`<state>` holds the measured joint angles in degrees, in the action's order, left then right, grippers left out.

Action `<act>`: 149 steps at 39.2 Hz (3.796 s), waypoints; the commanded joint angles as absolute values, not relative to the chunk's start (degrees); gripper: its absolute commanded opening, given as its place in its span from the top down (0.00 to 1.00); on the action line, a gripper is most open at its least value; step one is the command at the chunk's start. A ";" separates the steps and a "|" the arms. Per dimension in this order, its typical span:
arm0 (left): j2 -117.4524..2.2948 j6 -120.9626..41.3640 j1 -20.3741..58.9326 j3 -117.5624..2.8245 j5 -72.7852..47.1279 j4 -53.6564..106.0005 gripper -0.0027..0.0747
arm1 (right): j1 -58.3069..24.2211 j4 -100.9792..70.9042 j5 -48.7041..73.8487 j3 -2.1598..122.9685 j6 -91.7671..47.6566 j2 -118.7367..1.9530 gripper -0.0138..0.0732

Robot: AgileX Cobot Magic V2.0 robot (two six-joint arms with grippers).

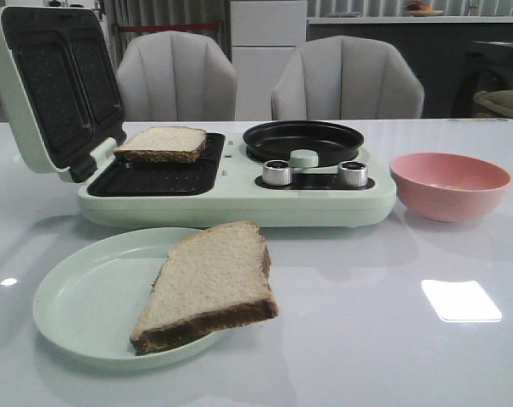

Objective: Make breakfast with bread and shrimp
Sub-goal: 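Withdraw the left gripper from the sandwich maker, then reach the right gripper down to the remaining bread slice on the plate, then grasp the bread slice with the right gripper and lift it toward the sandwich maker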

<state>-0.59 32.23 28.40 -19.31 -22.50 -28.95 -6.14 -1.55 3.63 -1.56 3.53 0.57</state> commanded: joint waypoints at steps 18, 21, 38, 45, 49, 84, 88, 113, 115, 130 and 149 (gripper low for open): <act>-0.15 32.84 28.54 -18.85 -22.47 -28.73 0.14 | -5.98 -4.97 -4.35 -0.54 4.23 1.81 0.65; -0.15 32.84 28.54 -18.85 -22.46 -28.73 0.14 | -5.98 -5.65 -7.05 -0.31 4.23 1.81 0.65; -0.15 32.84 28.65 -18.85 -22.46 -28.73 0.14 | -5.98 -5.55 7.83 17.12 4.23 -16.40 0.65; -0.15 32.84 28.65 -18.85 -22.46 -28.73 0.14 | -5.98 -7.45 9.35 17.01 4.34 -17.45 0.65; -0.15 32.84 28.65 -18.85 -22.46 -28.73 0.14 | -5.98 -7.39 10.71 17.14 4.28 -18.61 0.65; 1.32 32.84 28.65 -18.73 -22.35 -28.85 0.14 | -13.95 -44.40 33.57 49.91 -13.50 -71.79 0.32; 1.32 32.84 28.65 -18.73 -22.36 -28.95 0.14 | -17.19 -47.63 32.32 52.20 -18.39 -77.89 0.32; 1.32 32.84 28.65 -18.73 -22.36 -28.95 0.14 | -22.06 -63.43 33.20 62.63 -27.75 -102.08 0.32; 1.32 32.84 28.65 -18.73 -22.36 -28.95 0.14 | -22.06 -66.03 33.20 62.76 -29.54 -103.01 0.32; 1.32 32.84 28.65 -18.73 -22.36 -28.95 0.14 | -22.06 -74.39 35.51 62.89 -37.14 -106.23 0.34; 1.32 32.84 28.65 -18.73 -22.36 -28.95 0.14 | -22.06 -75.35 38.79 63.33 -39.36 -108.73 0.46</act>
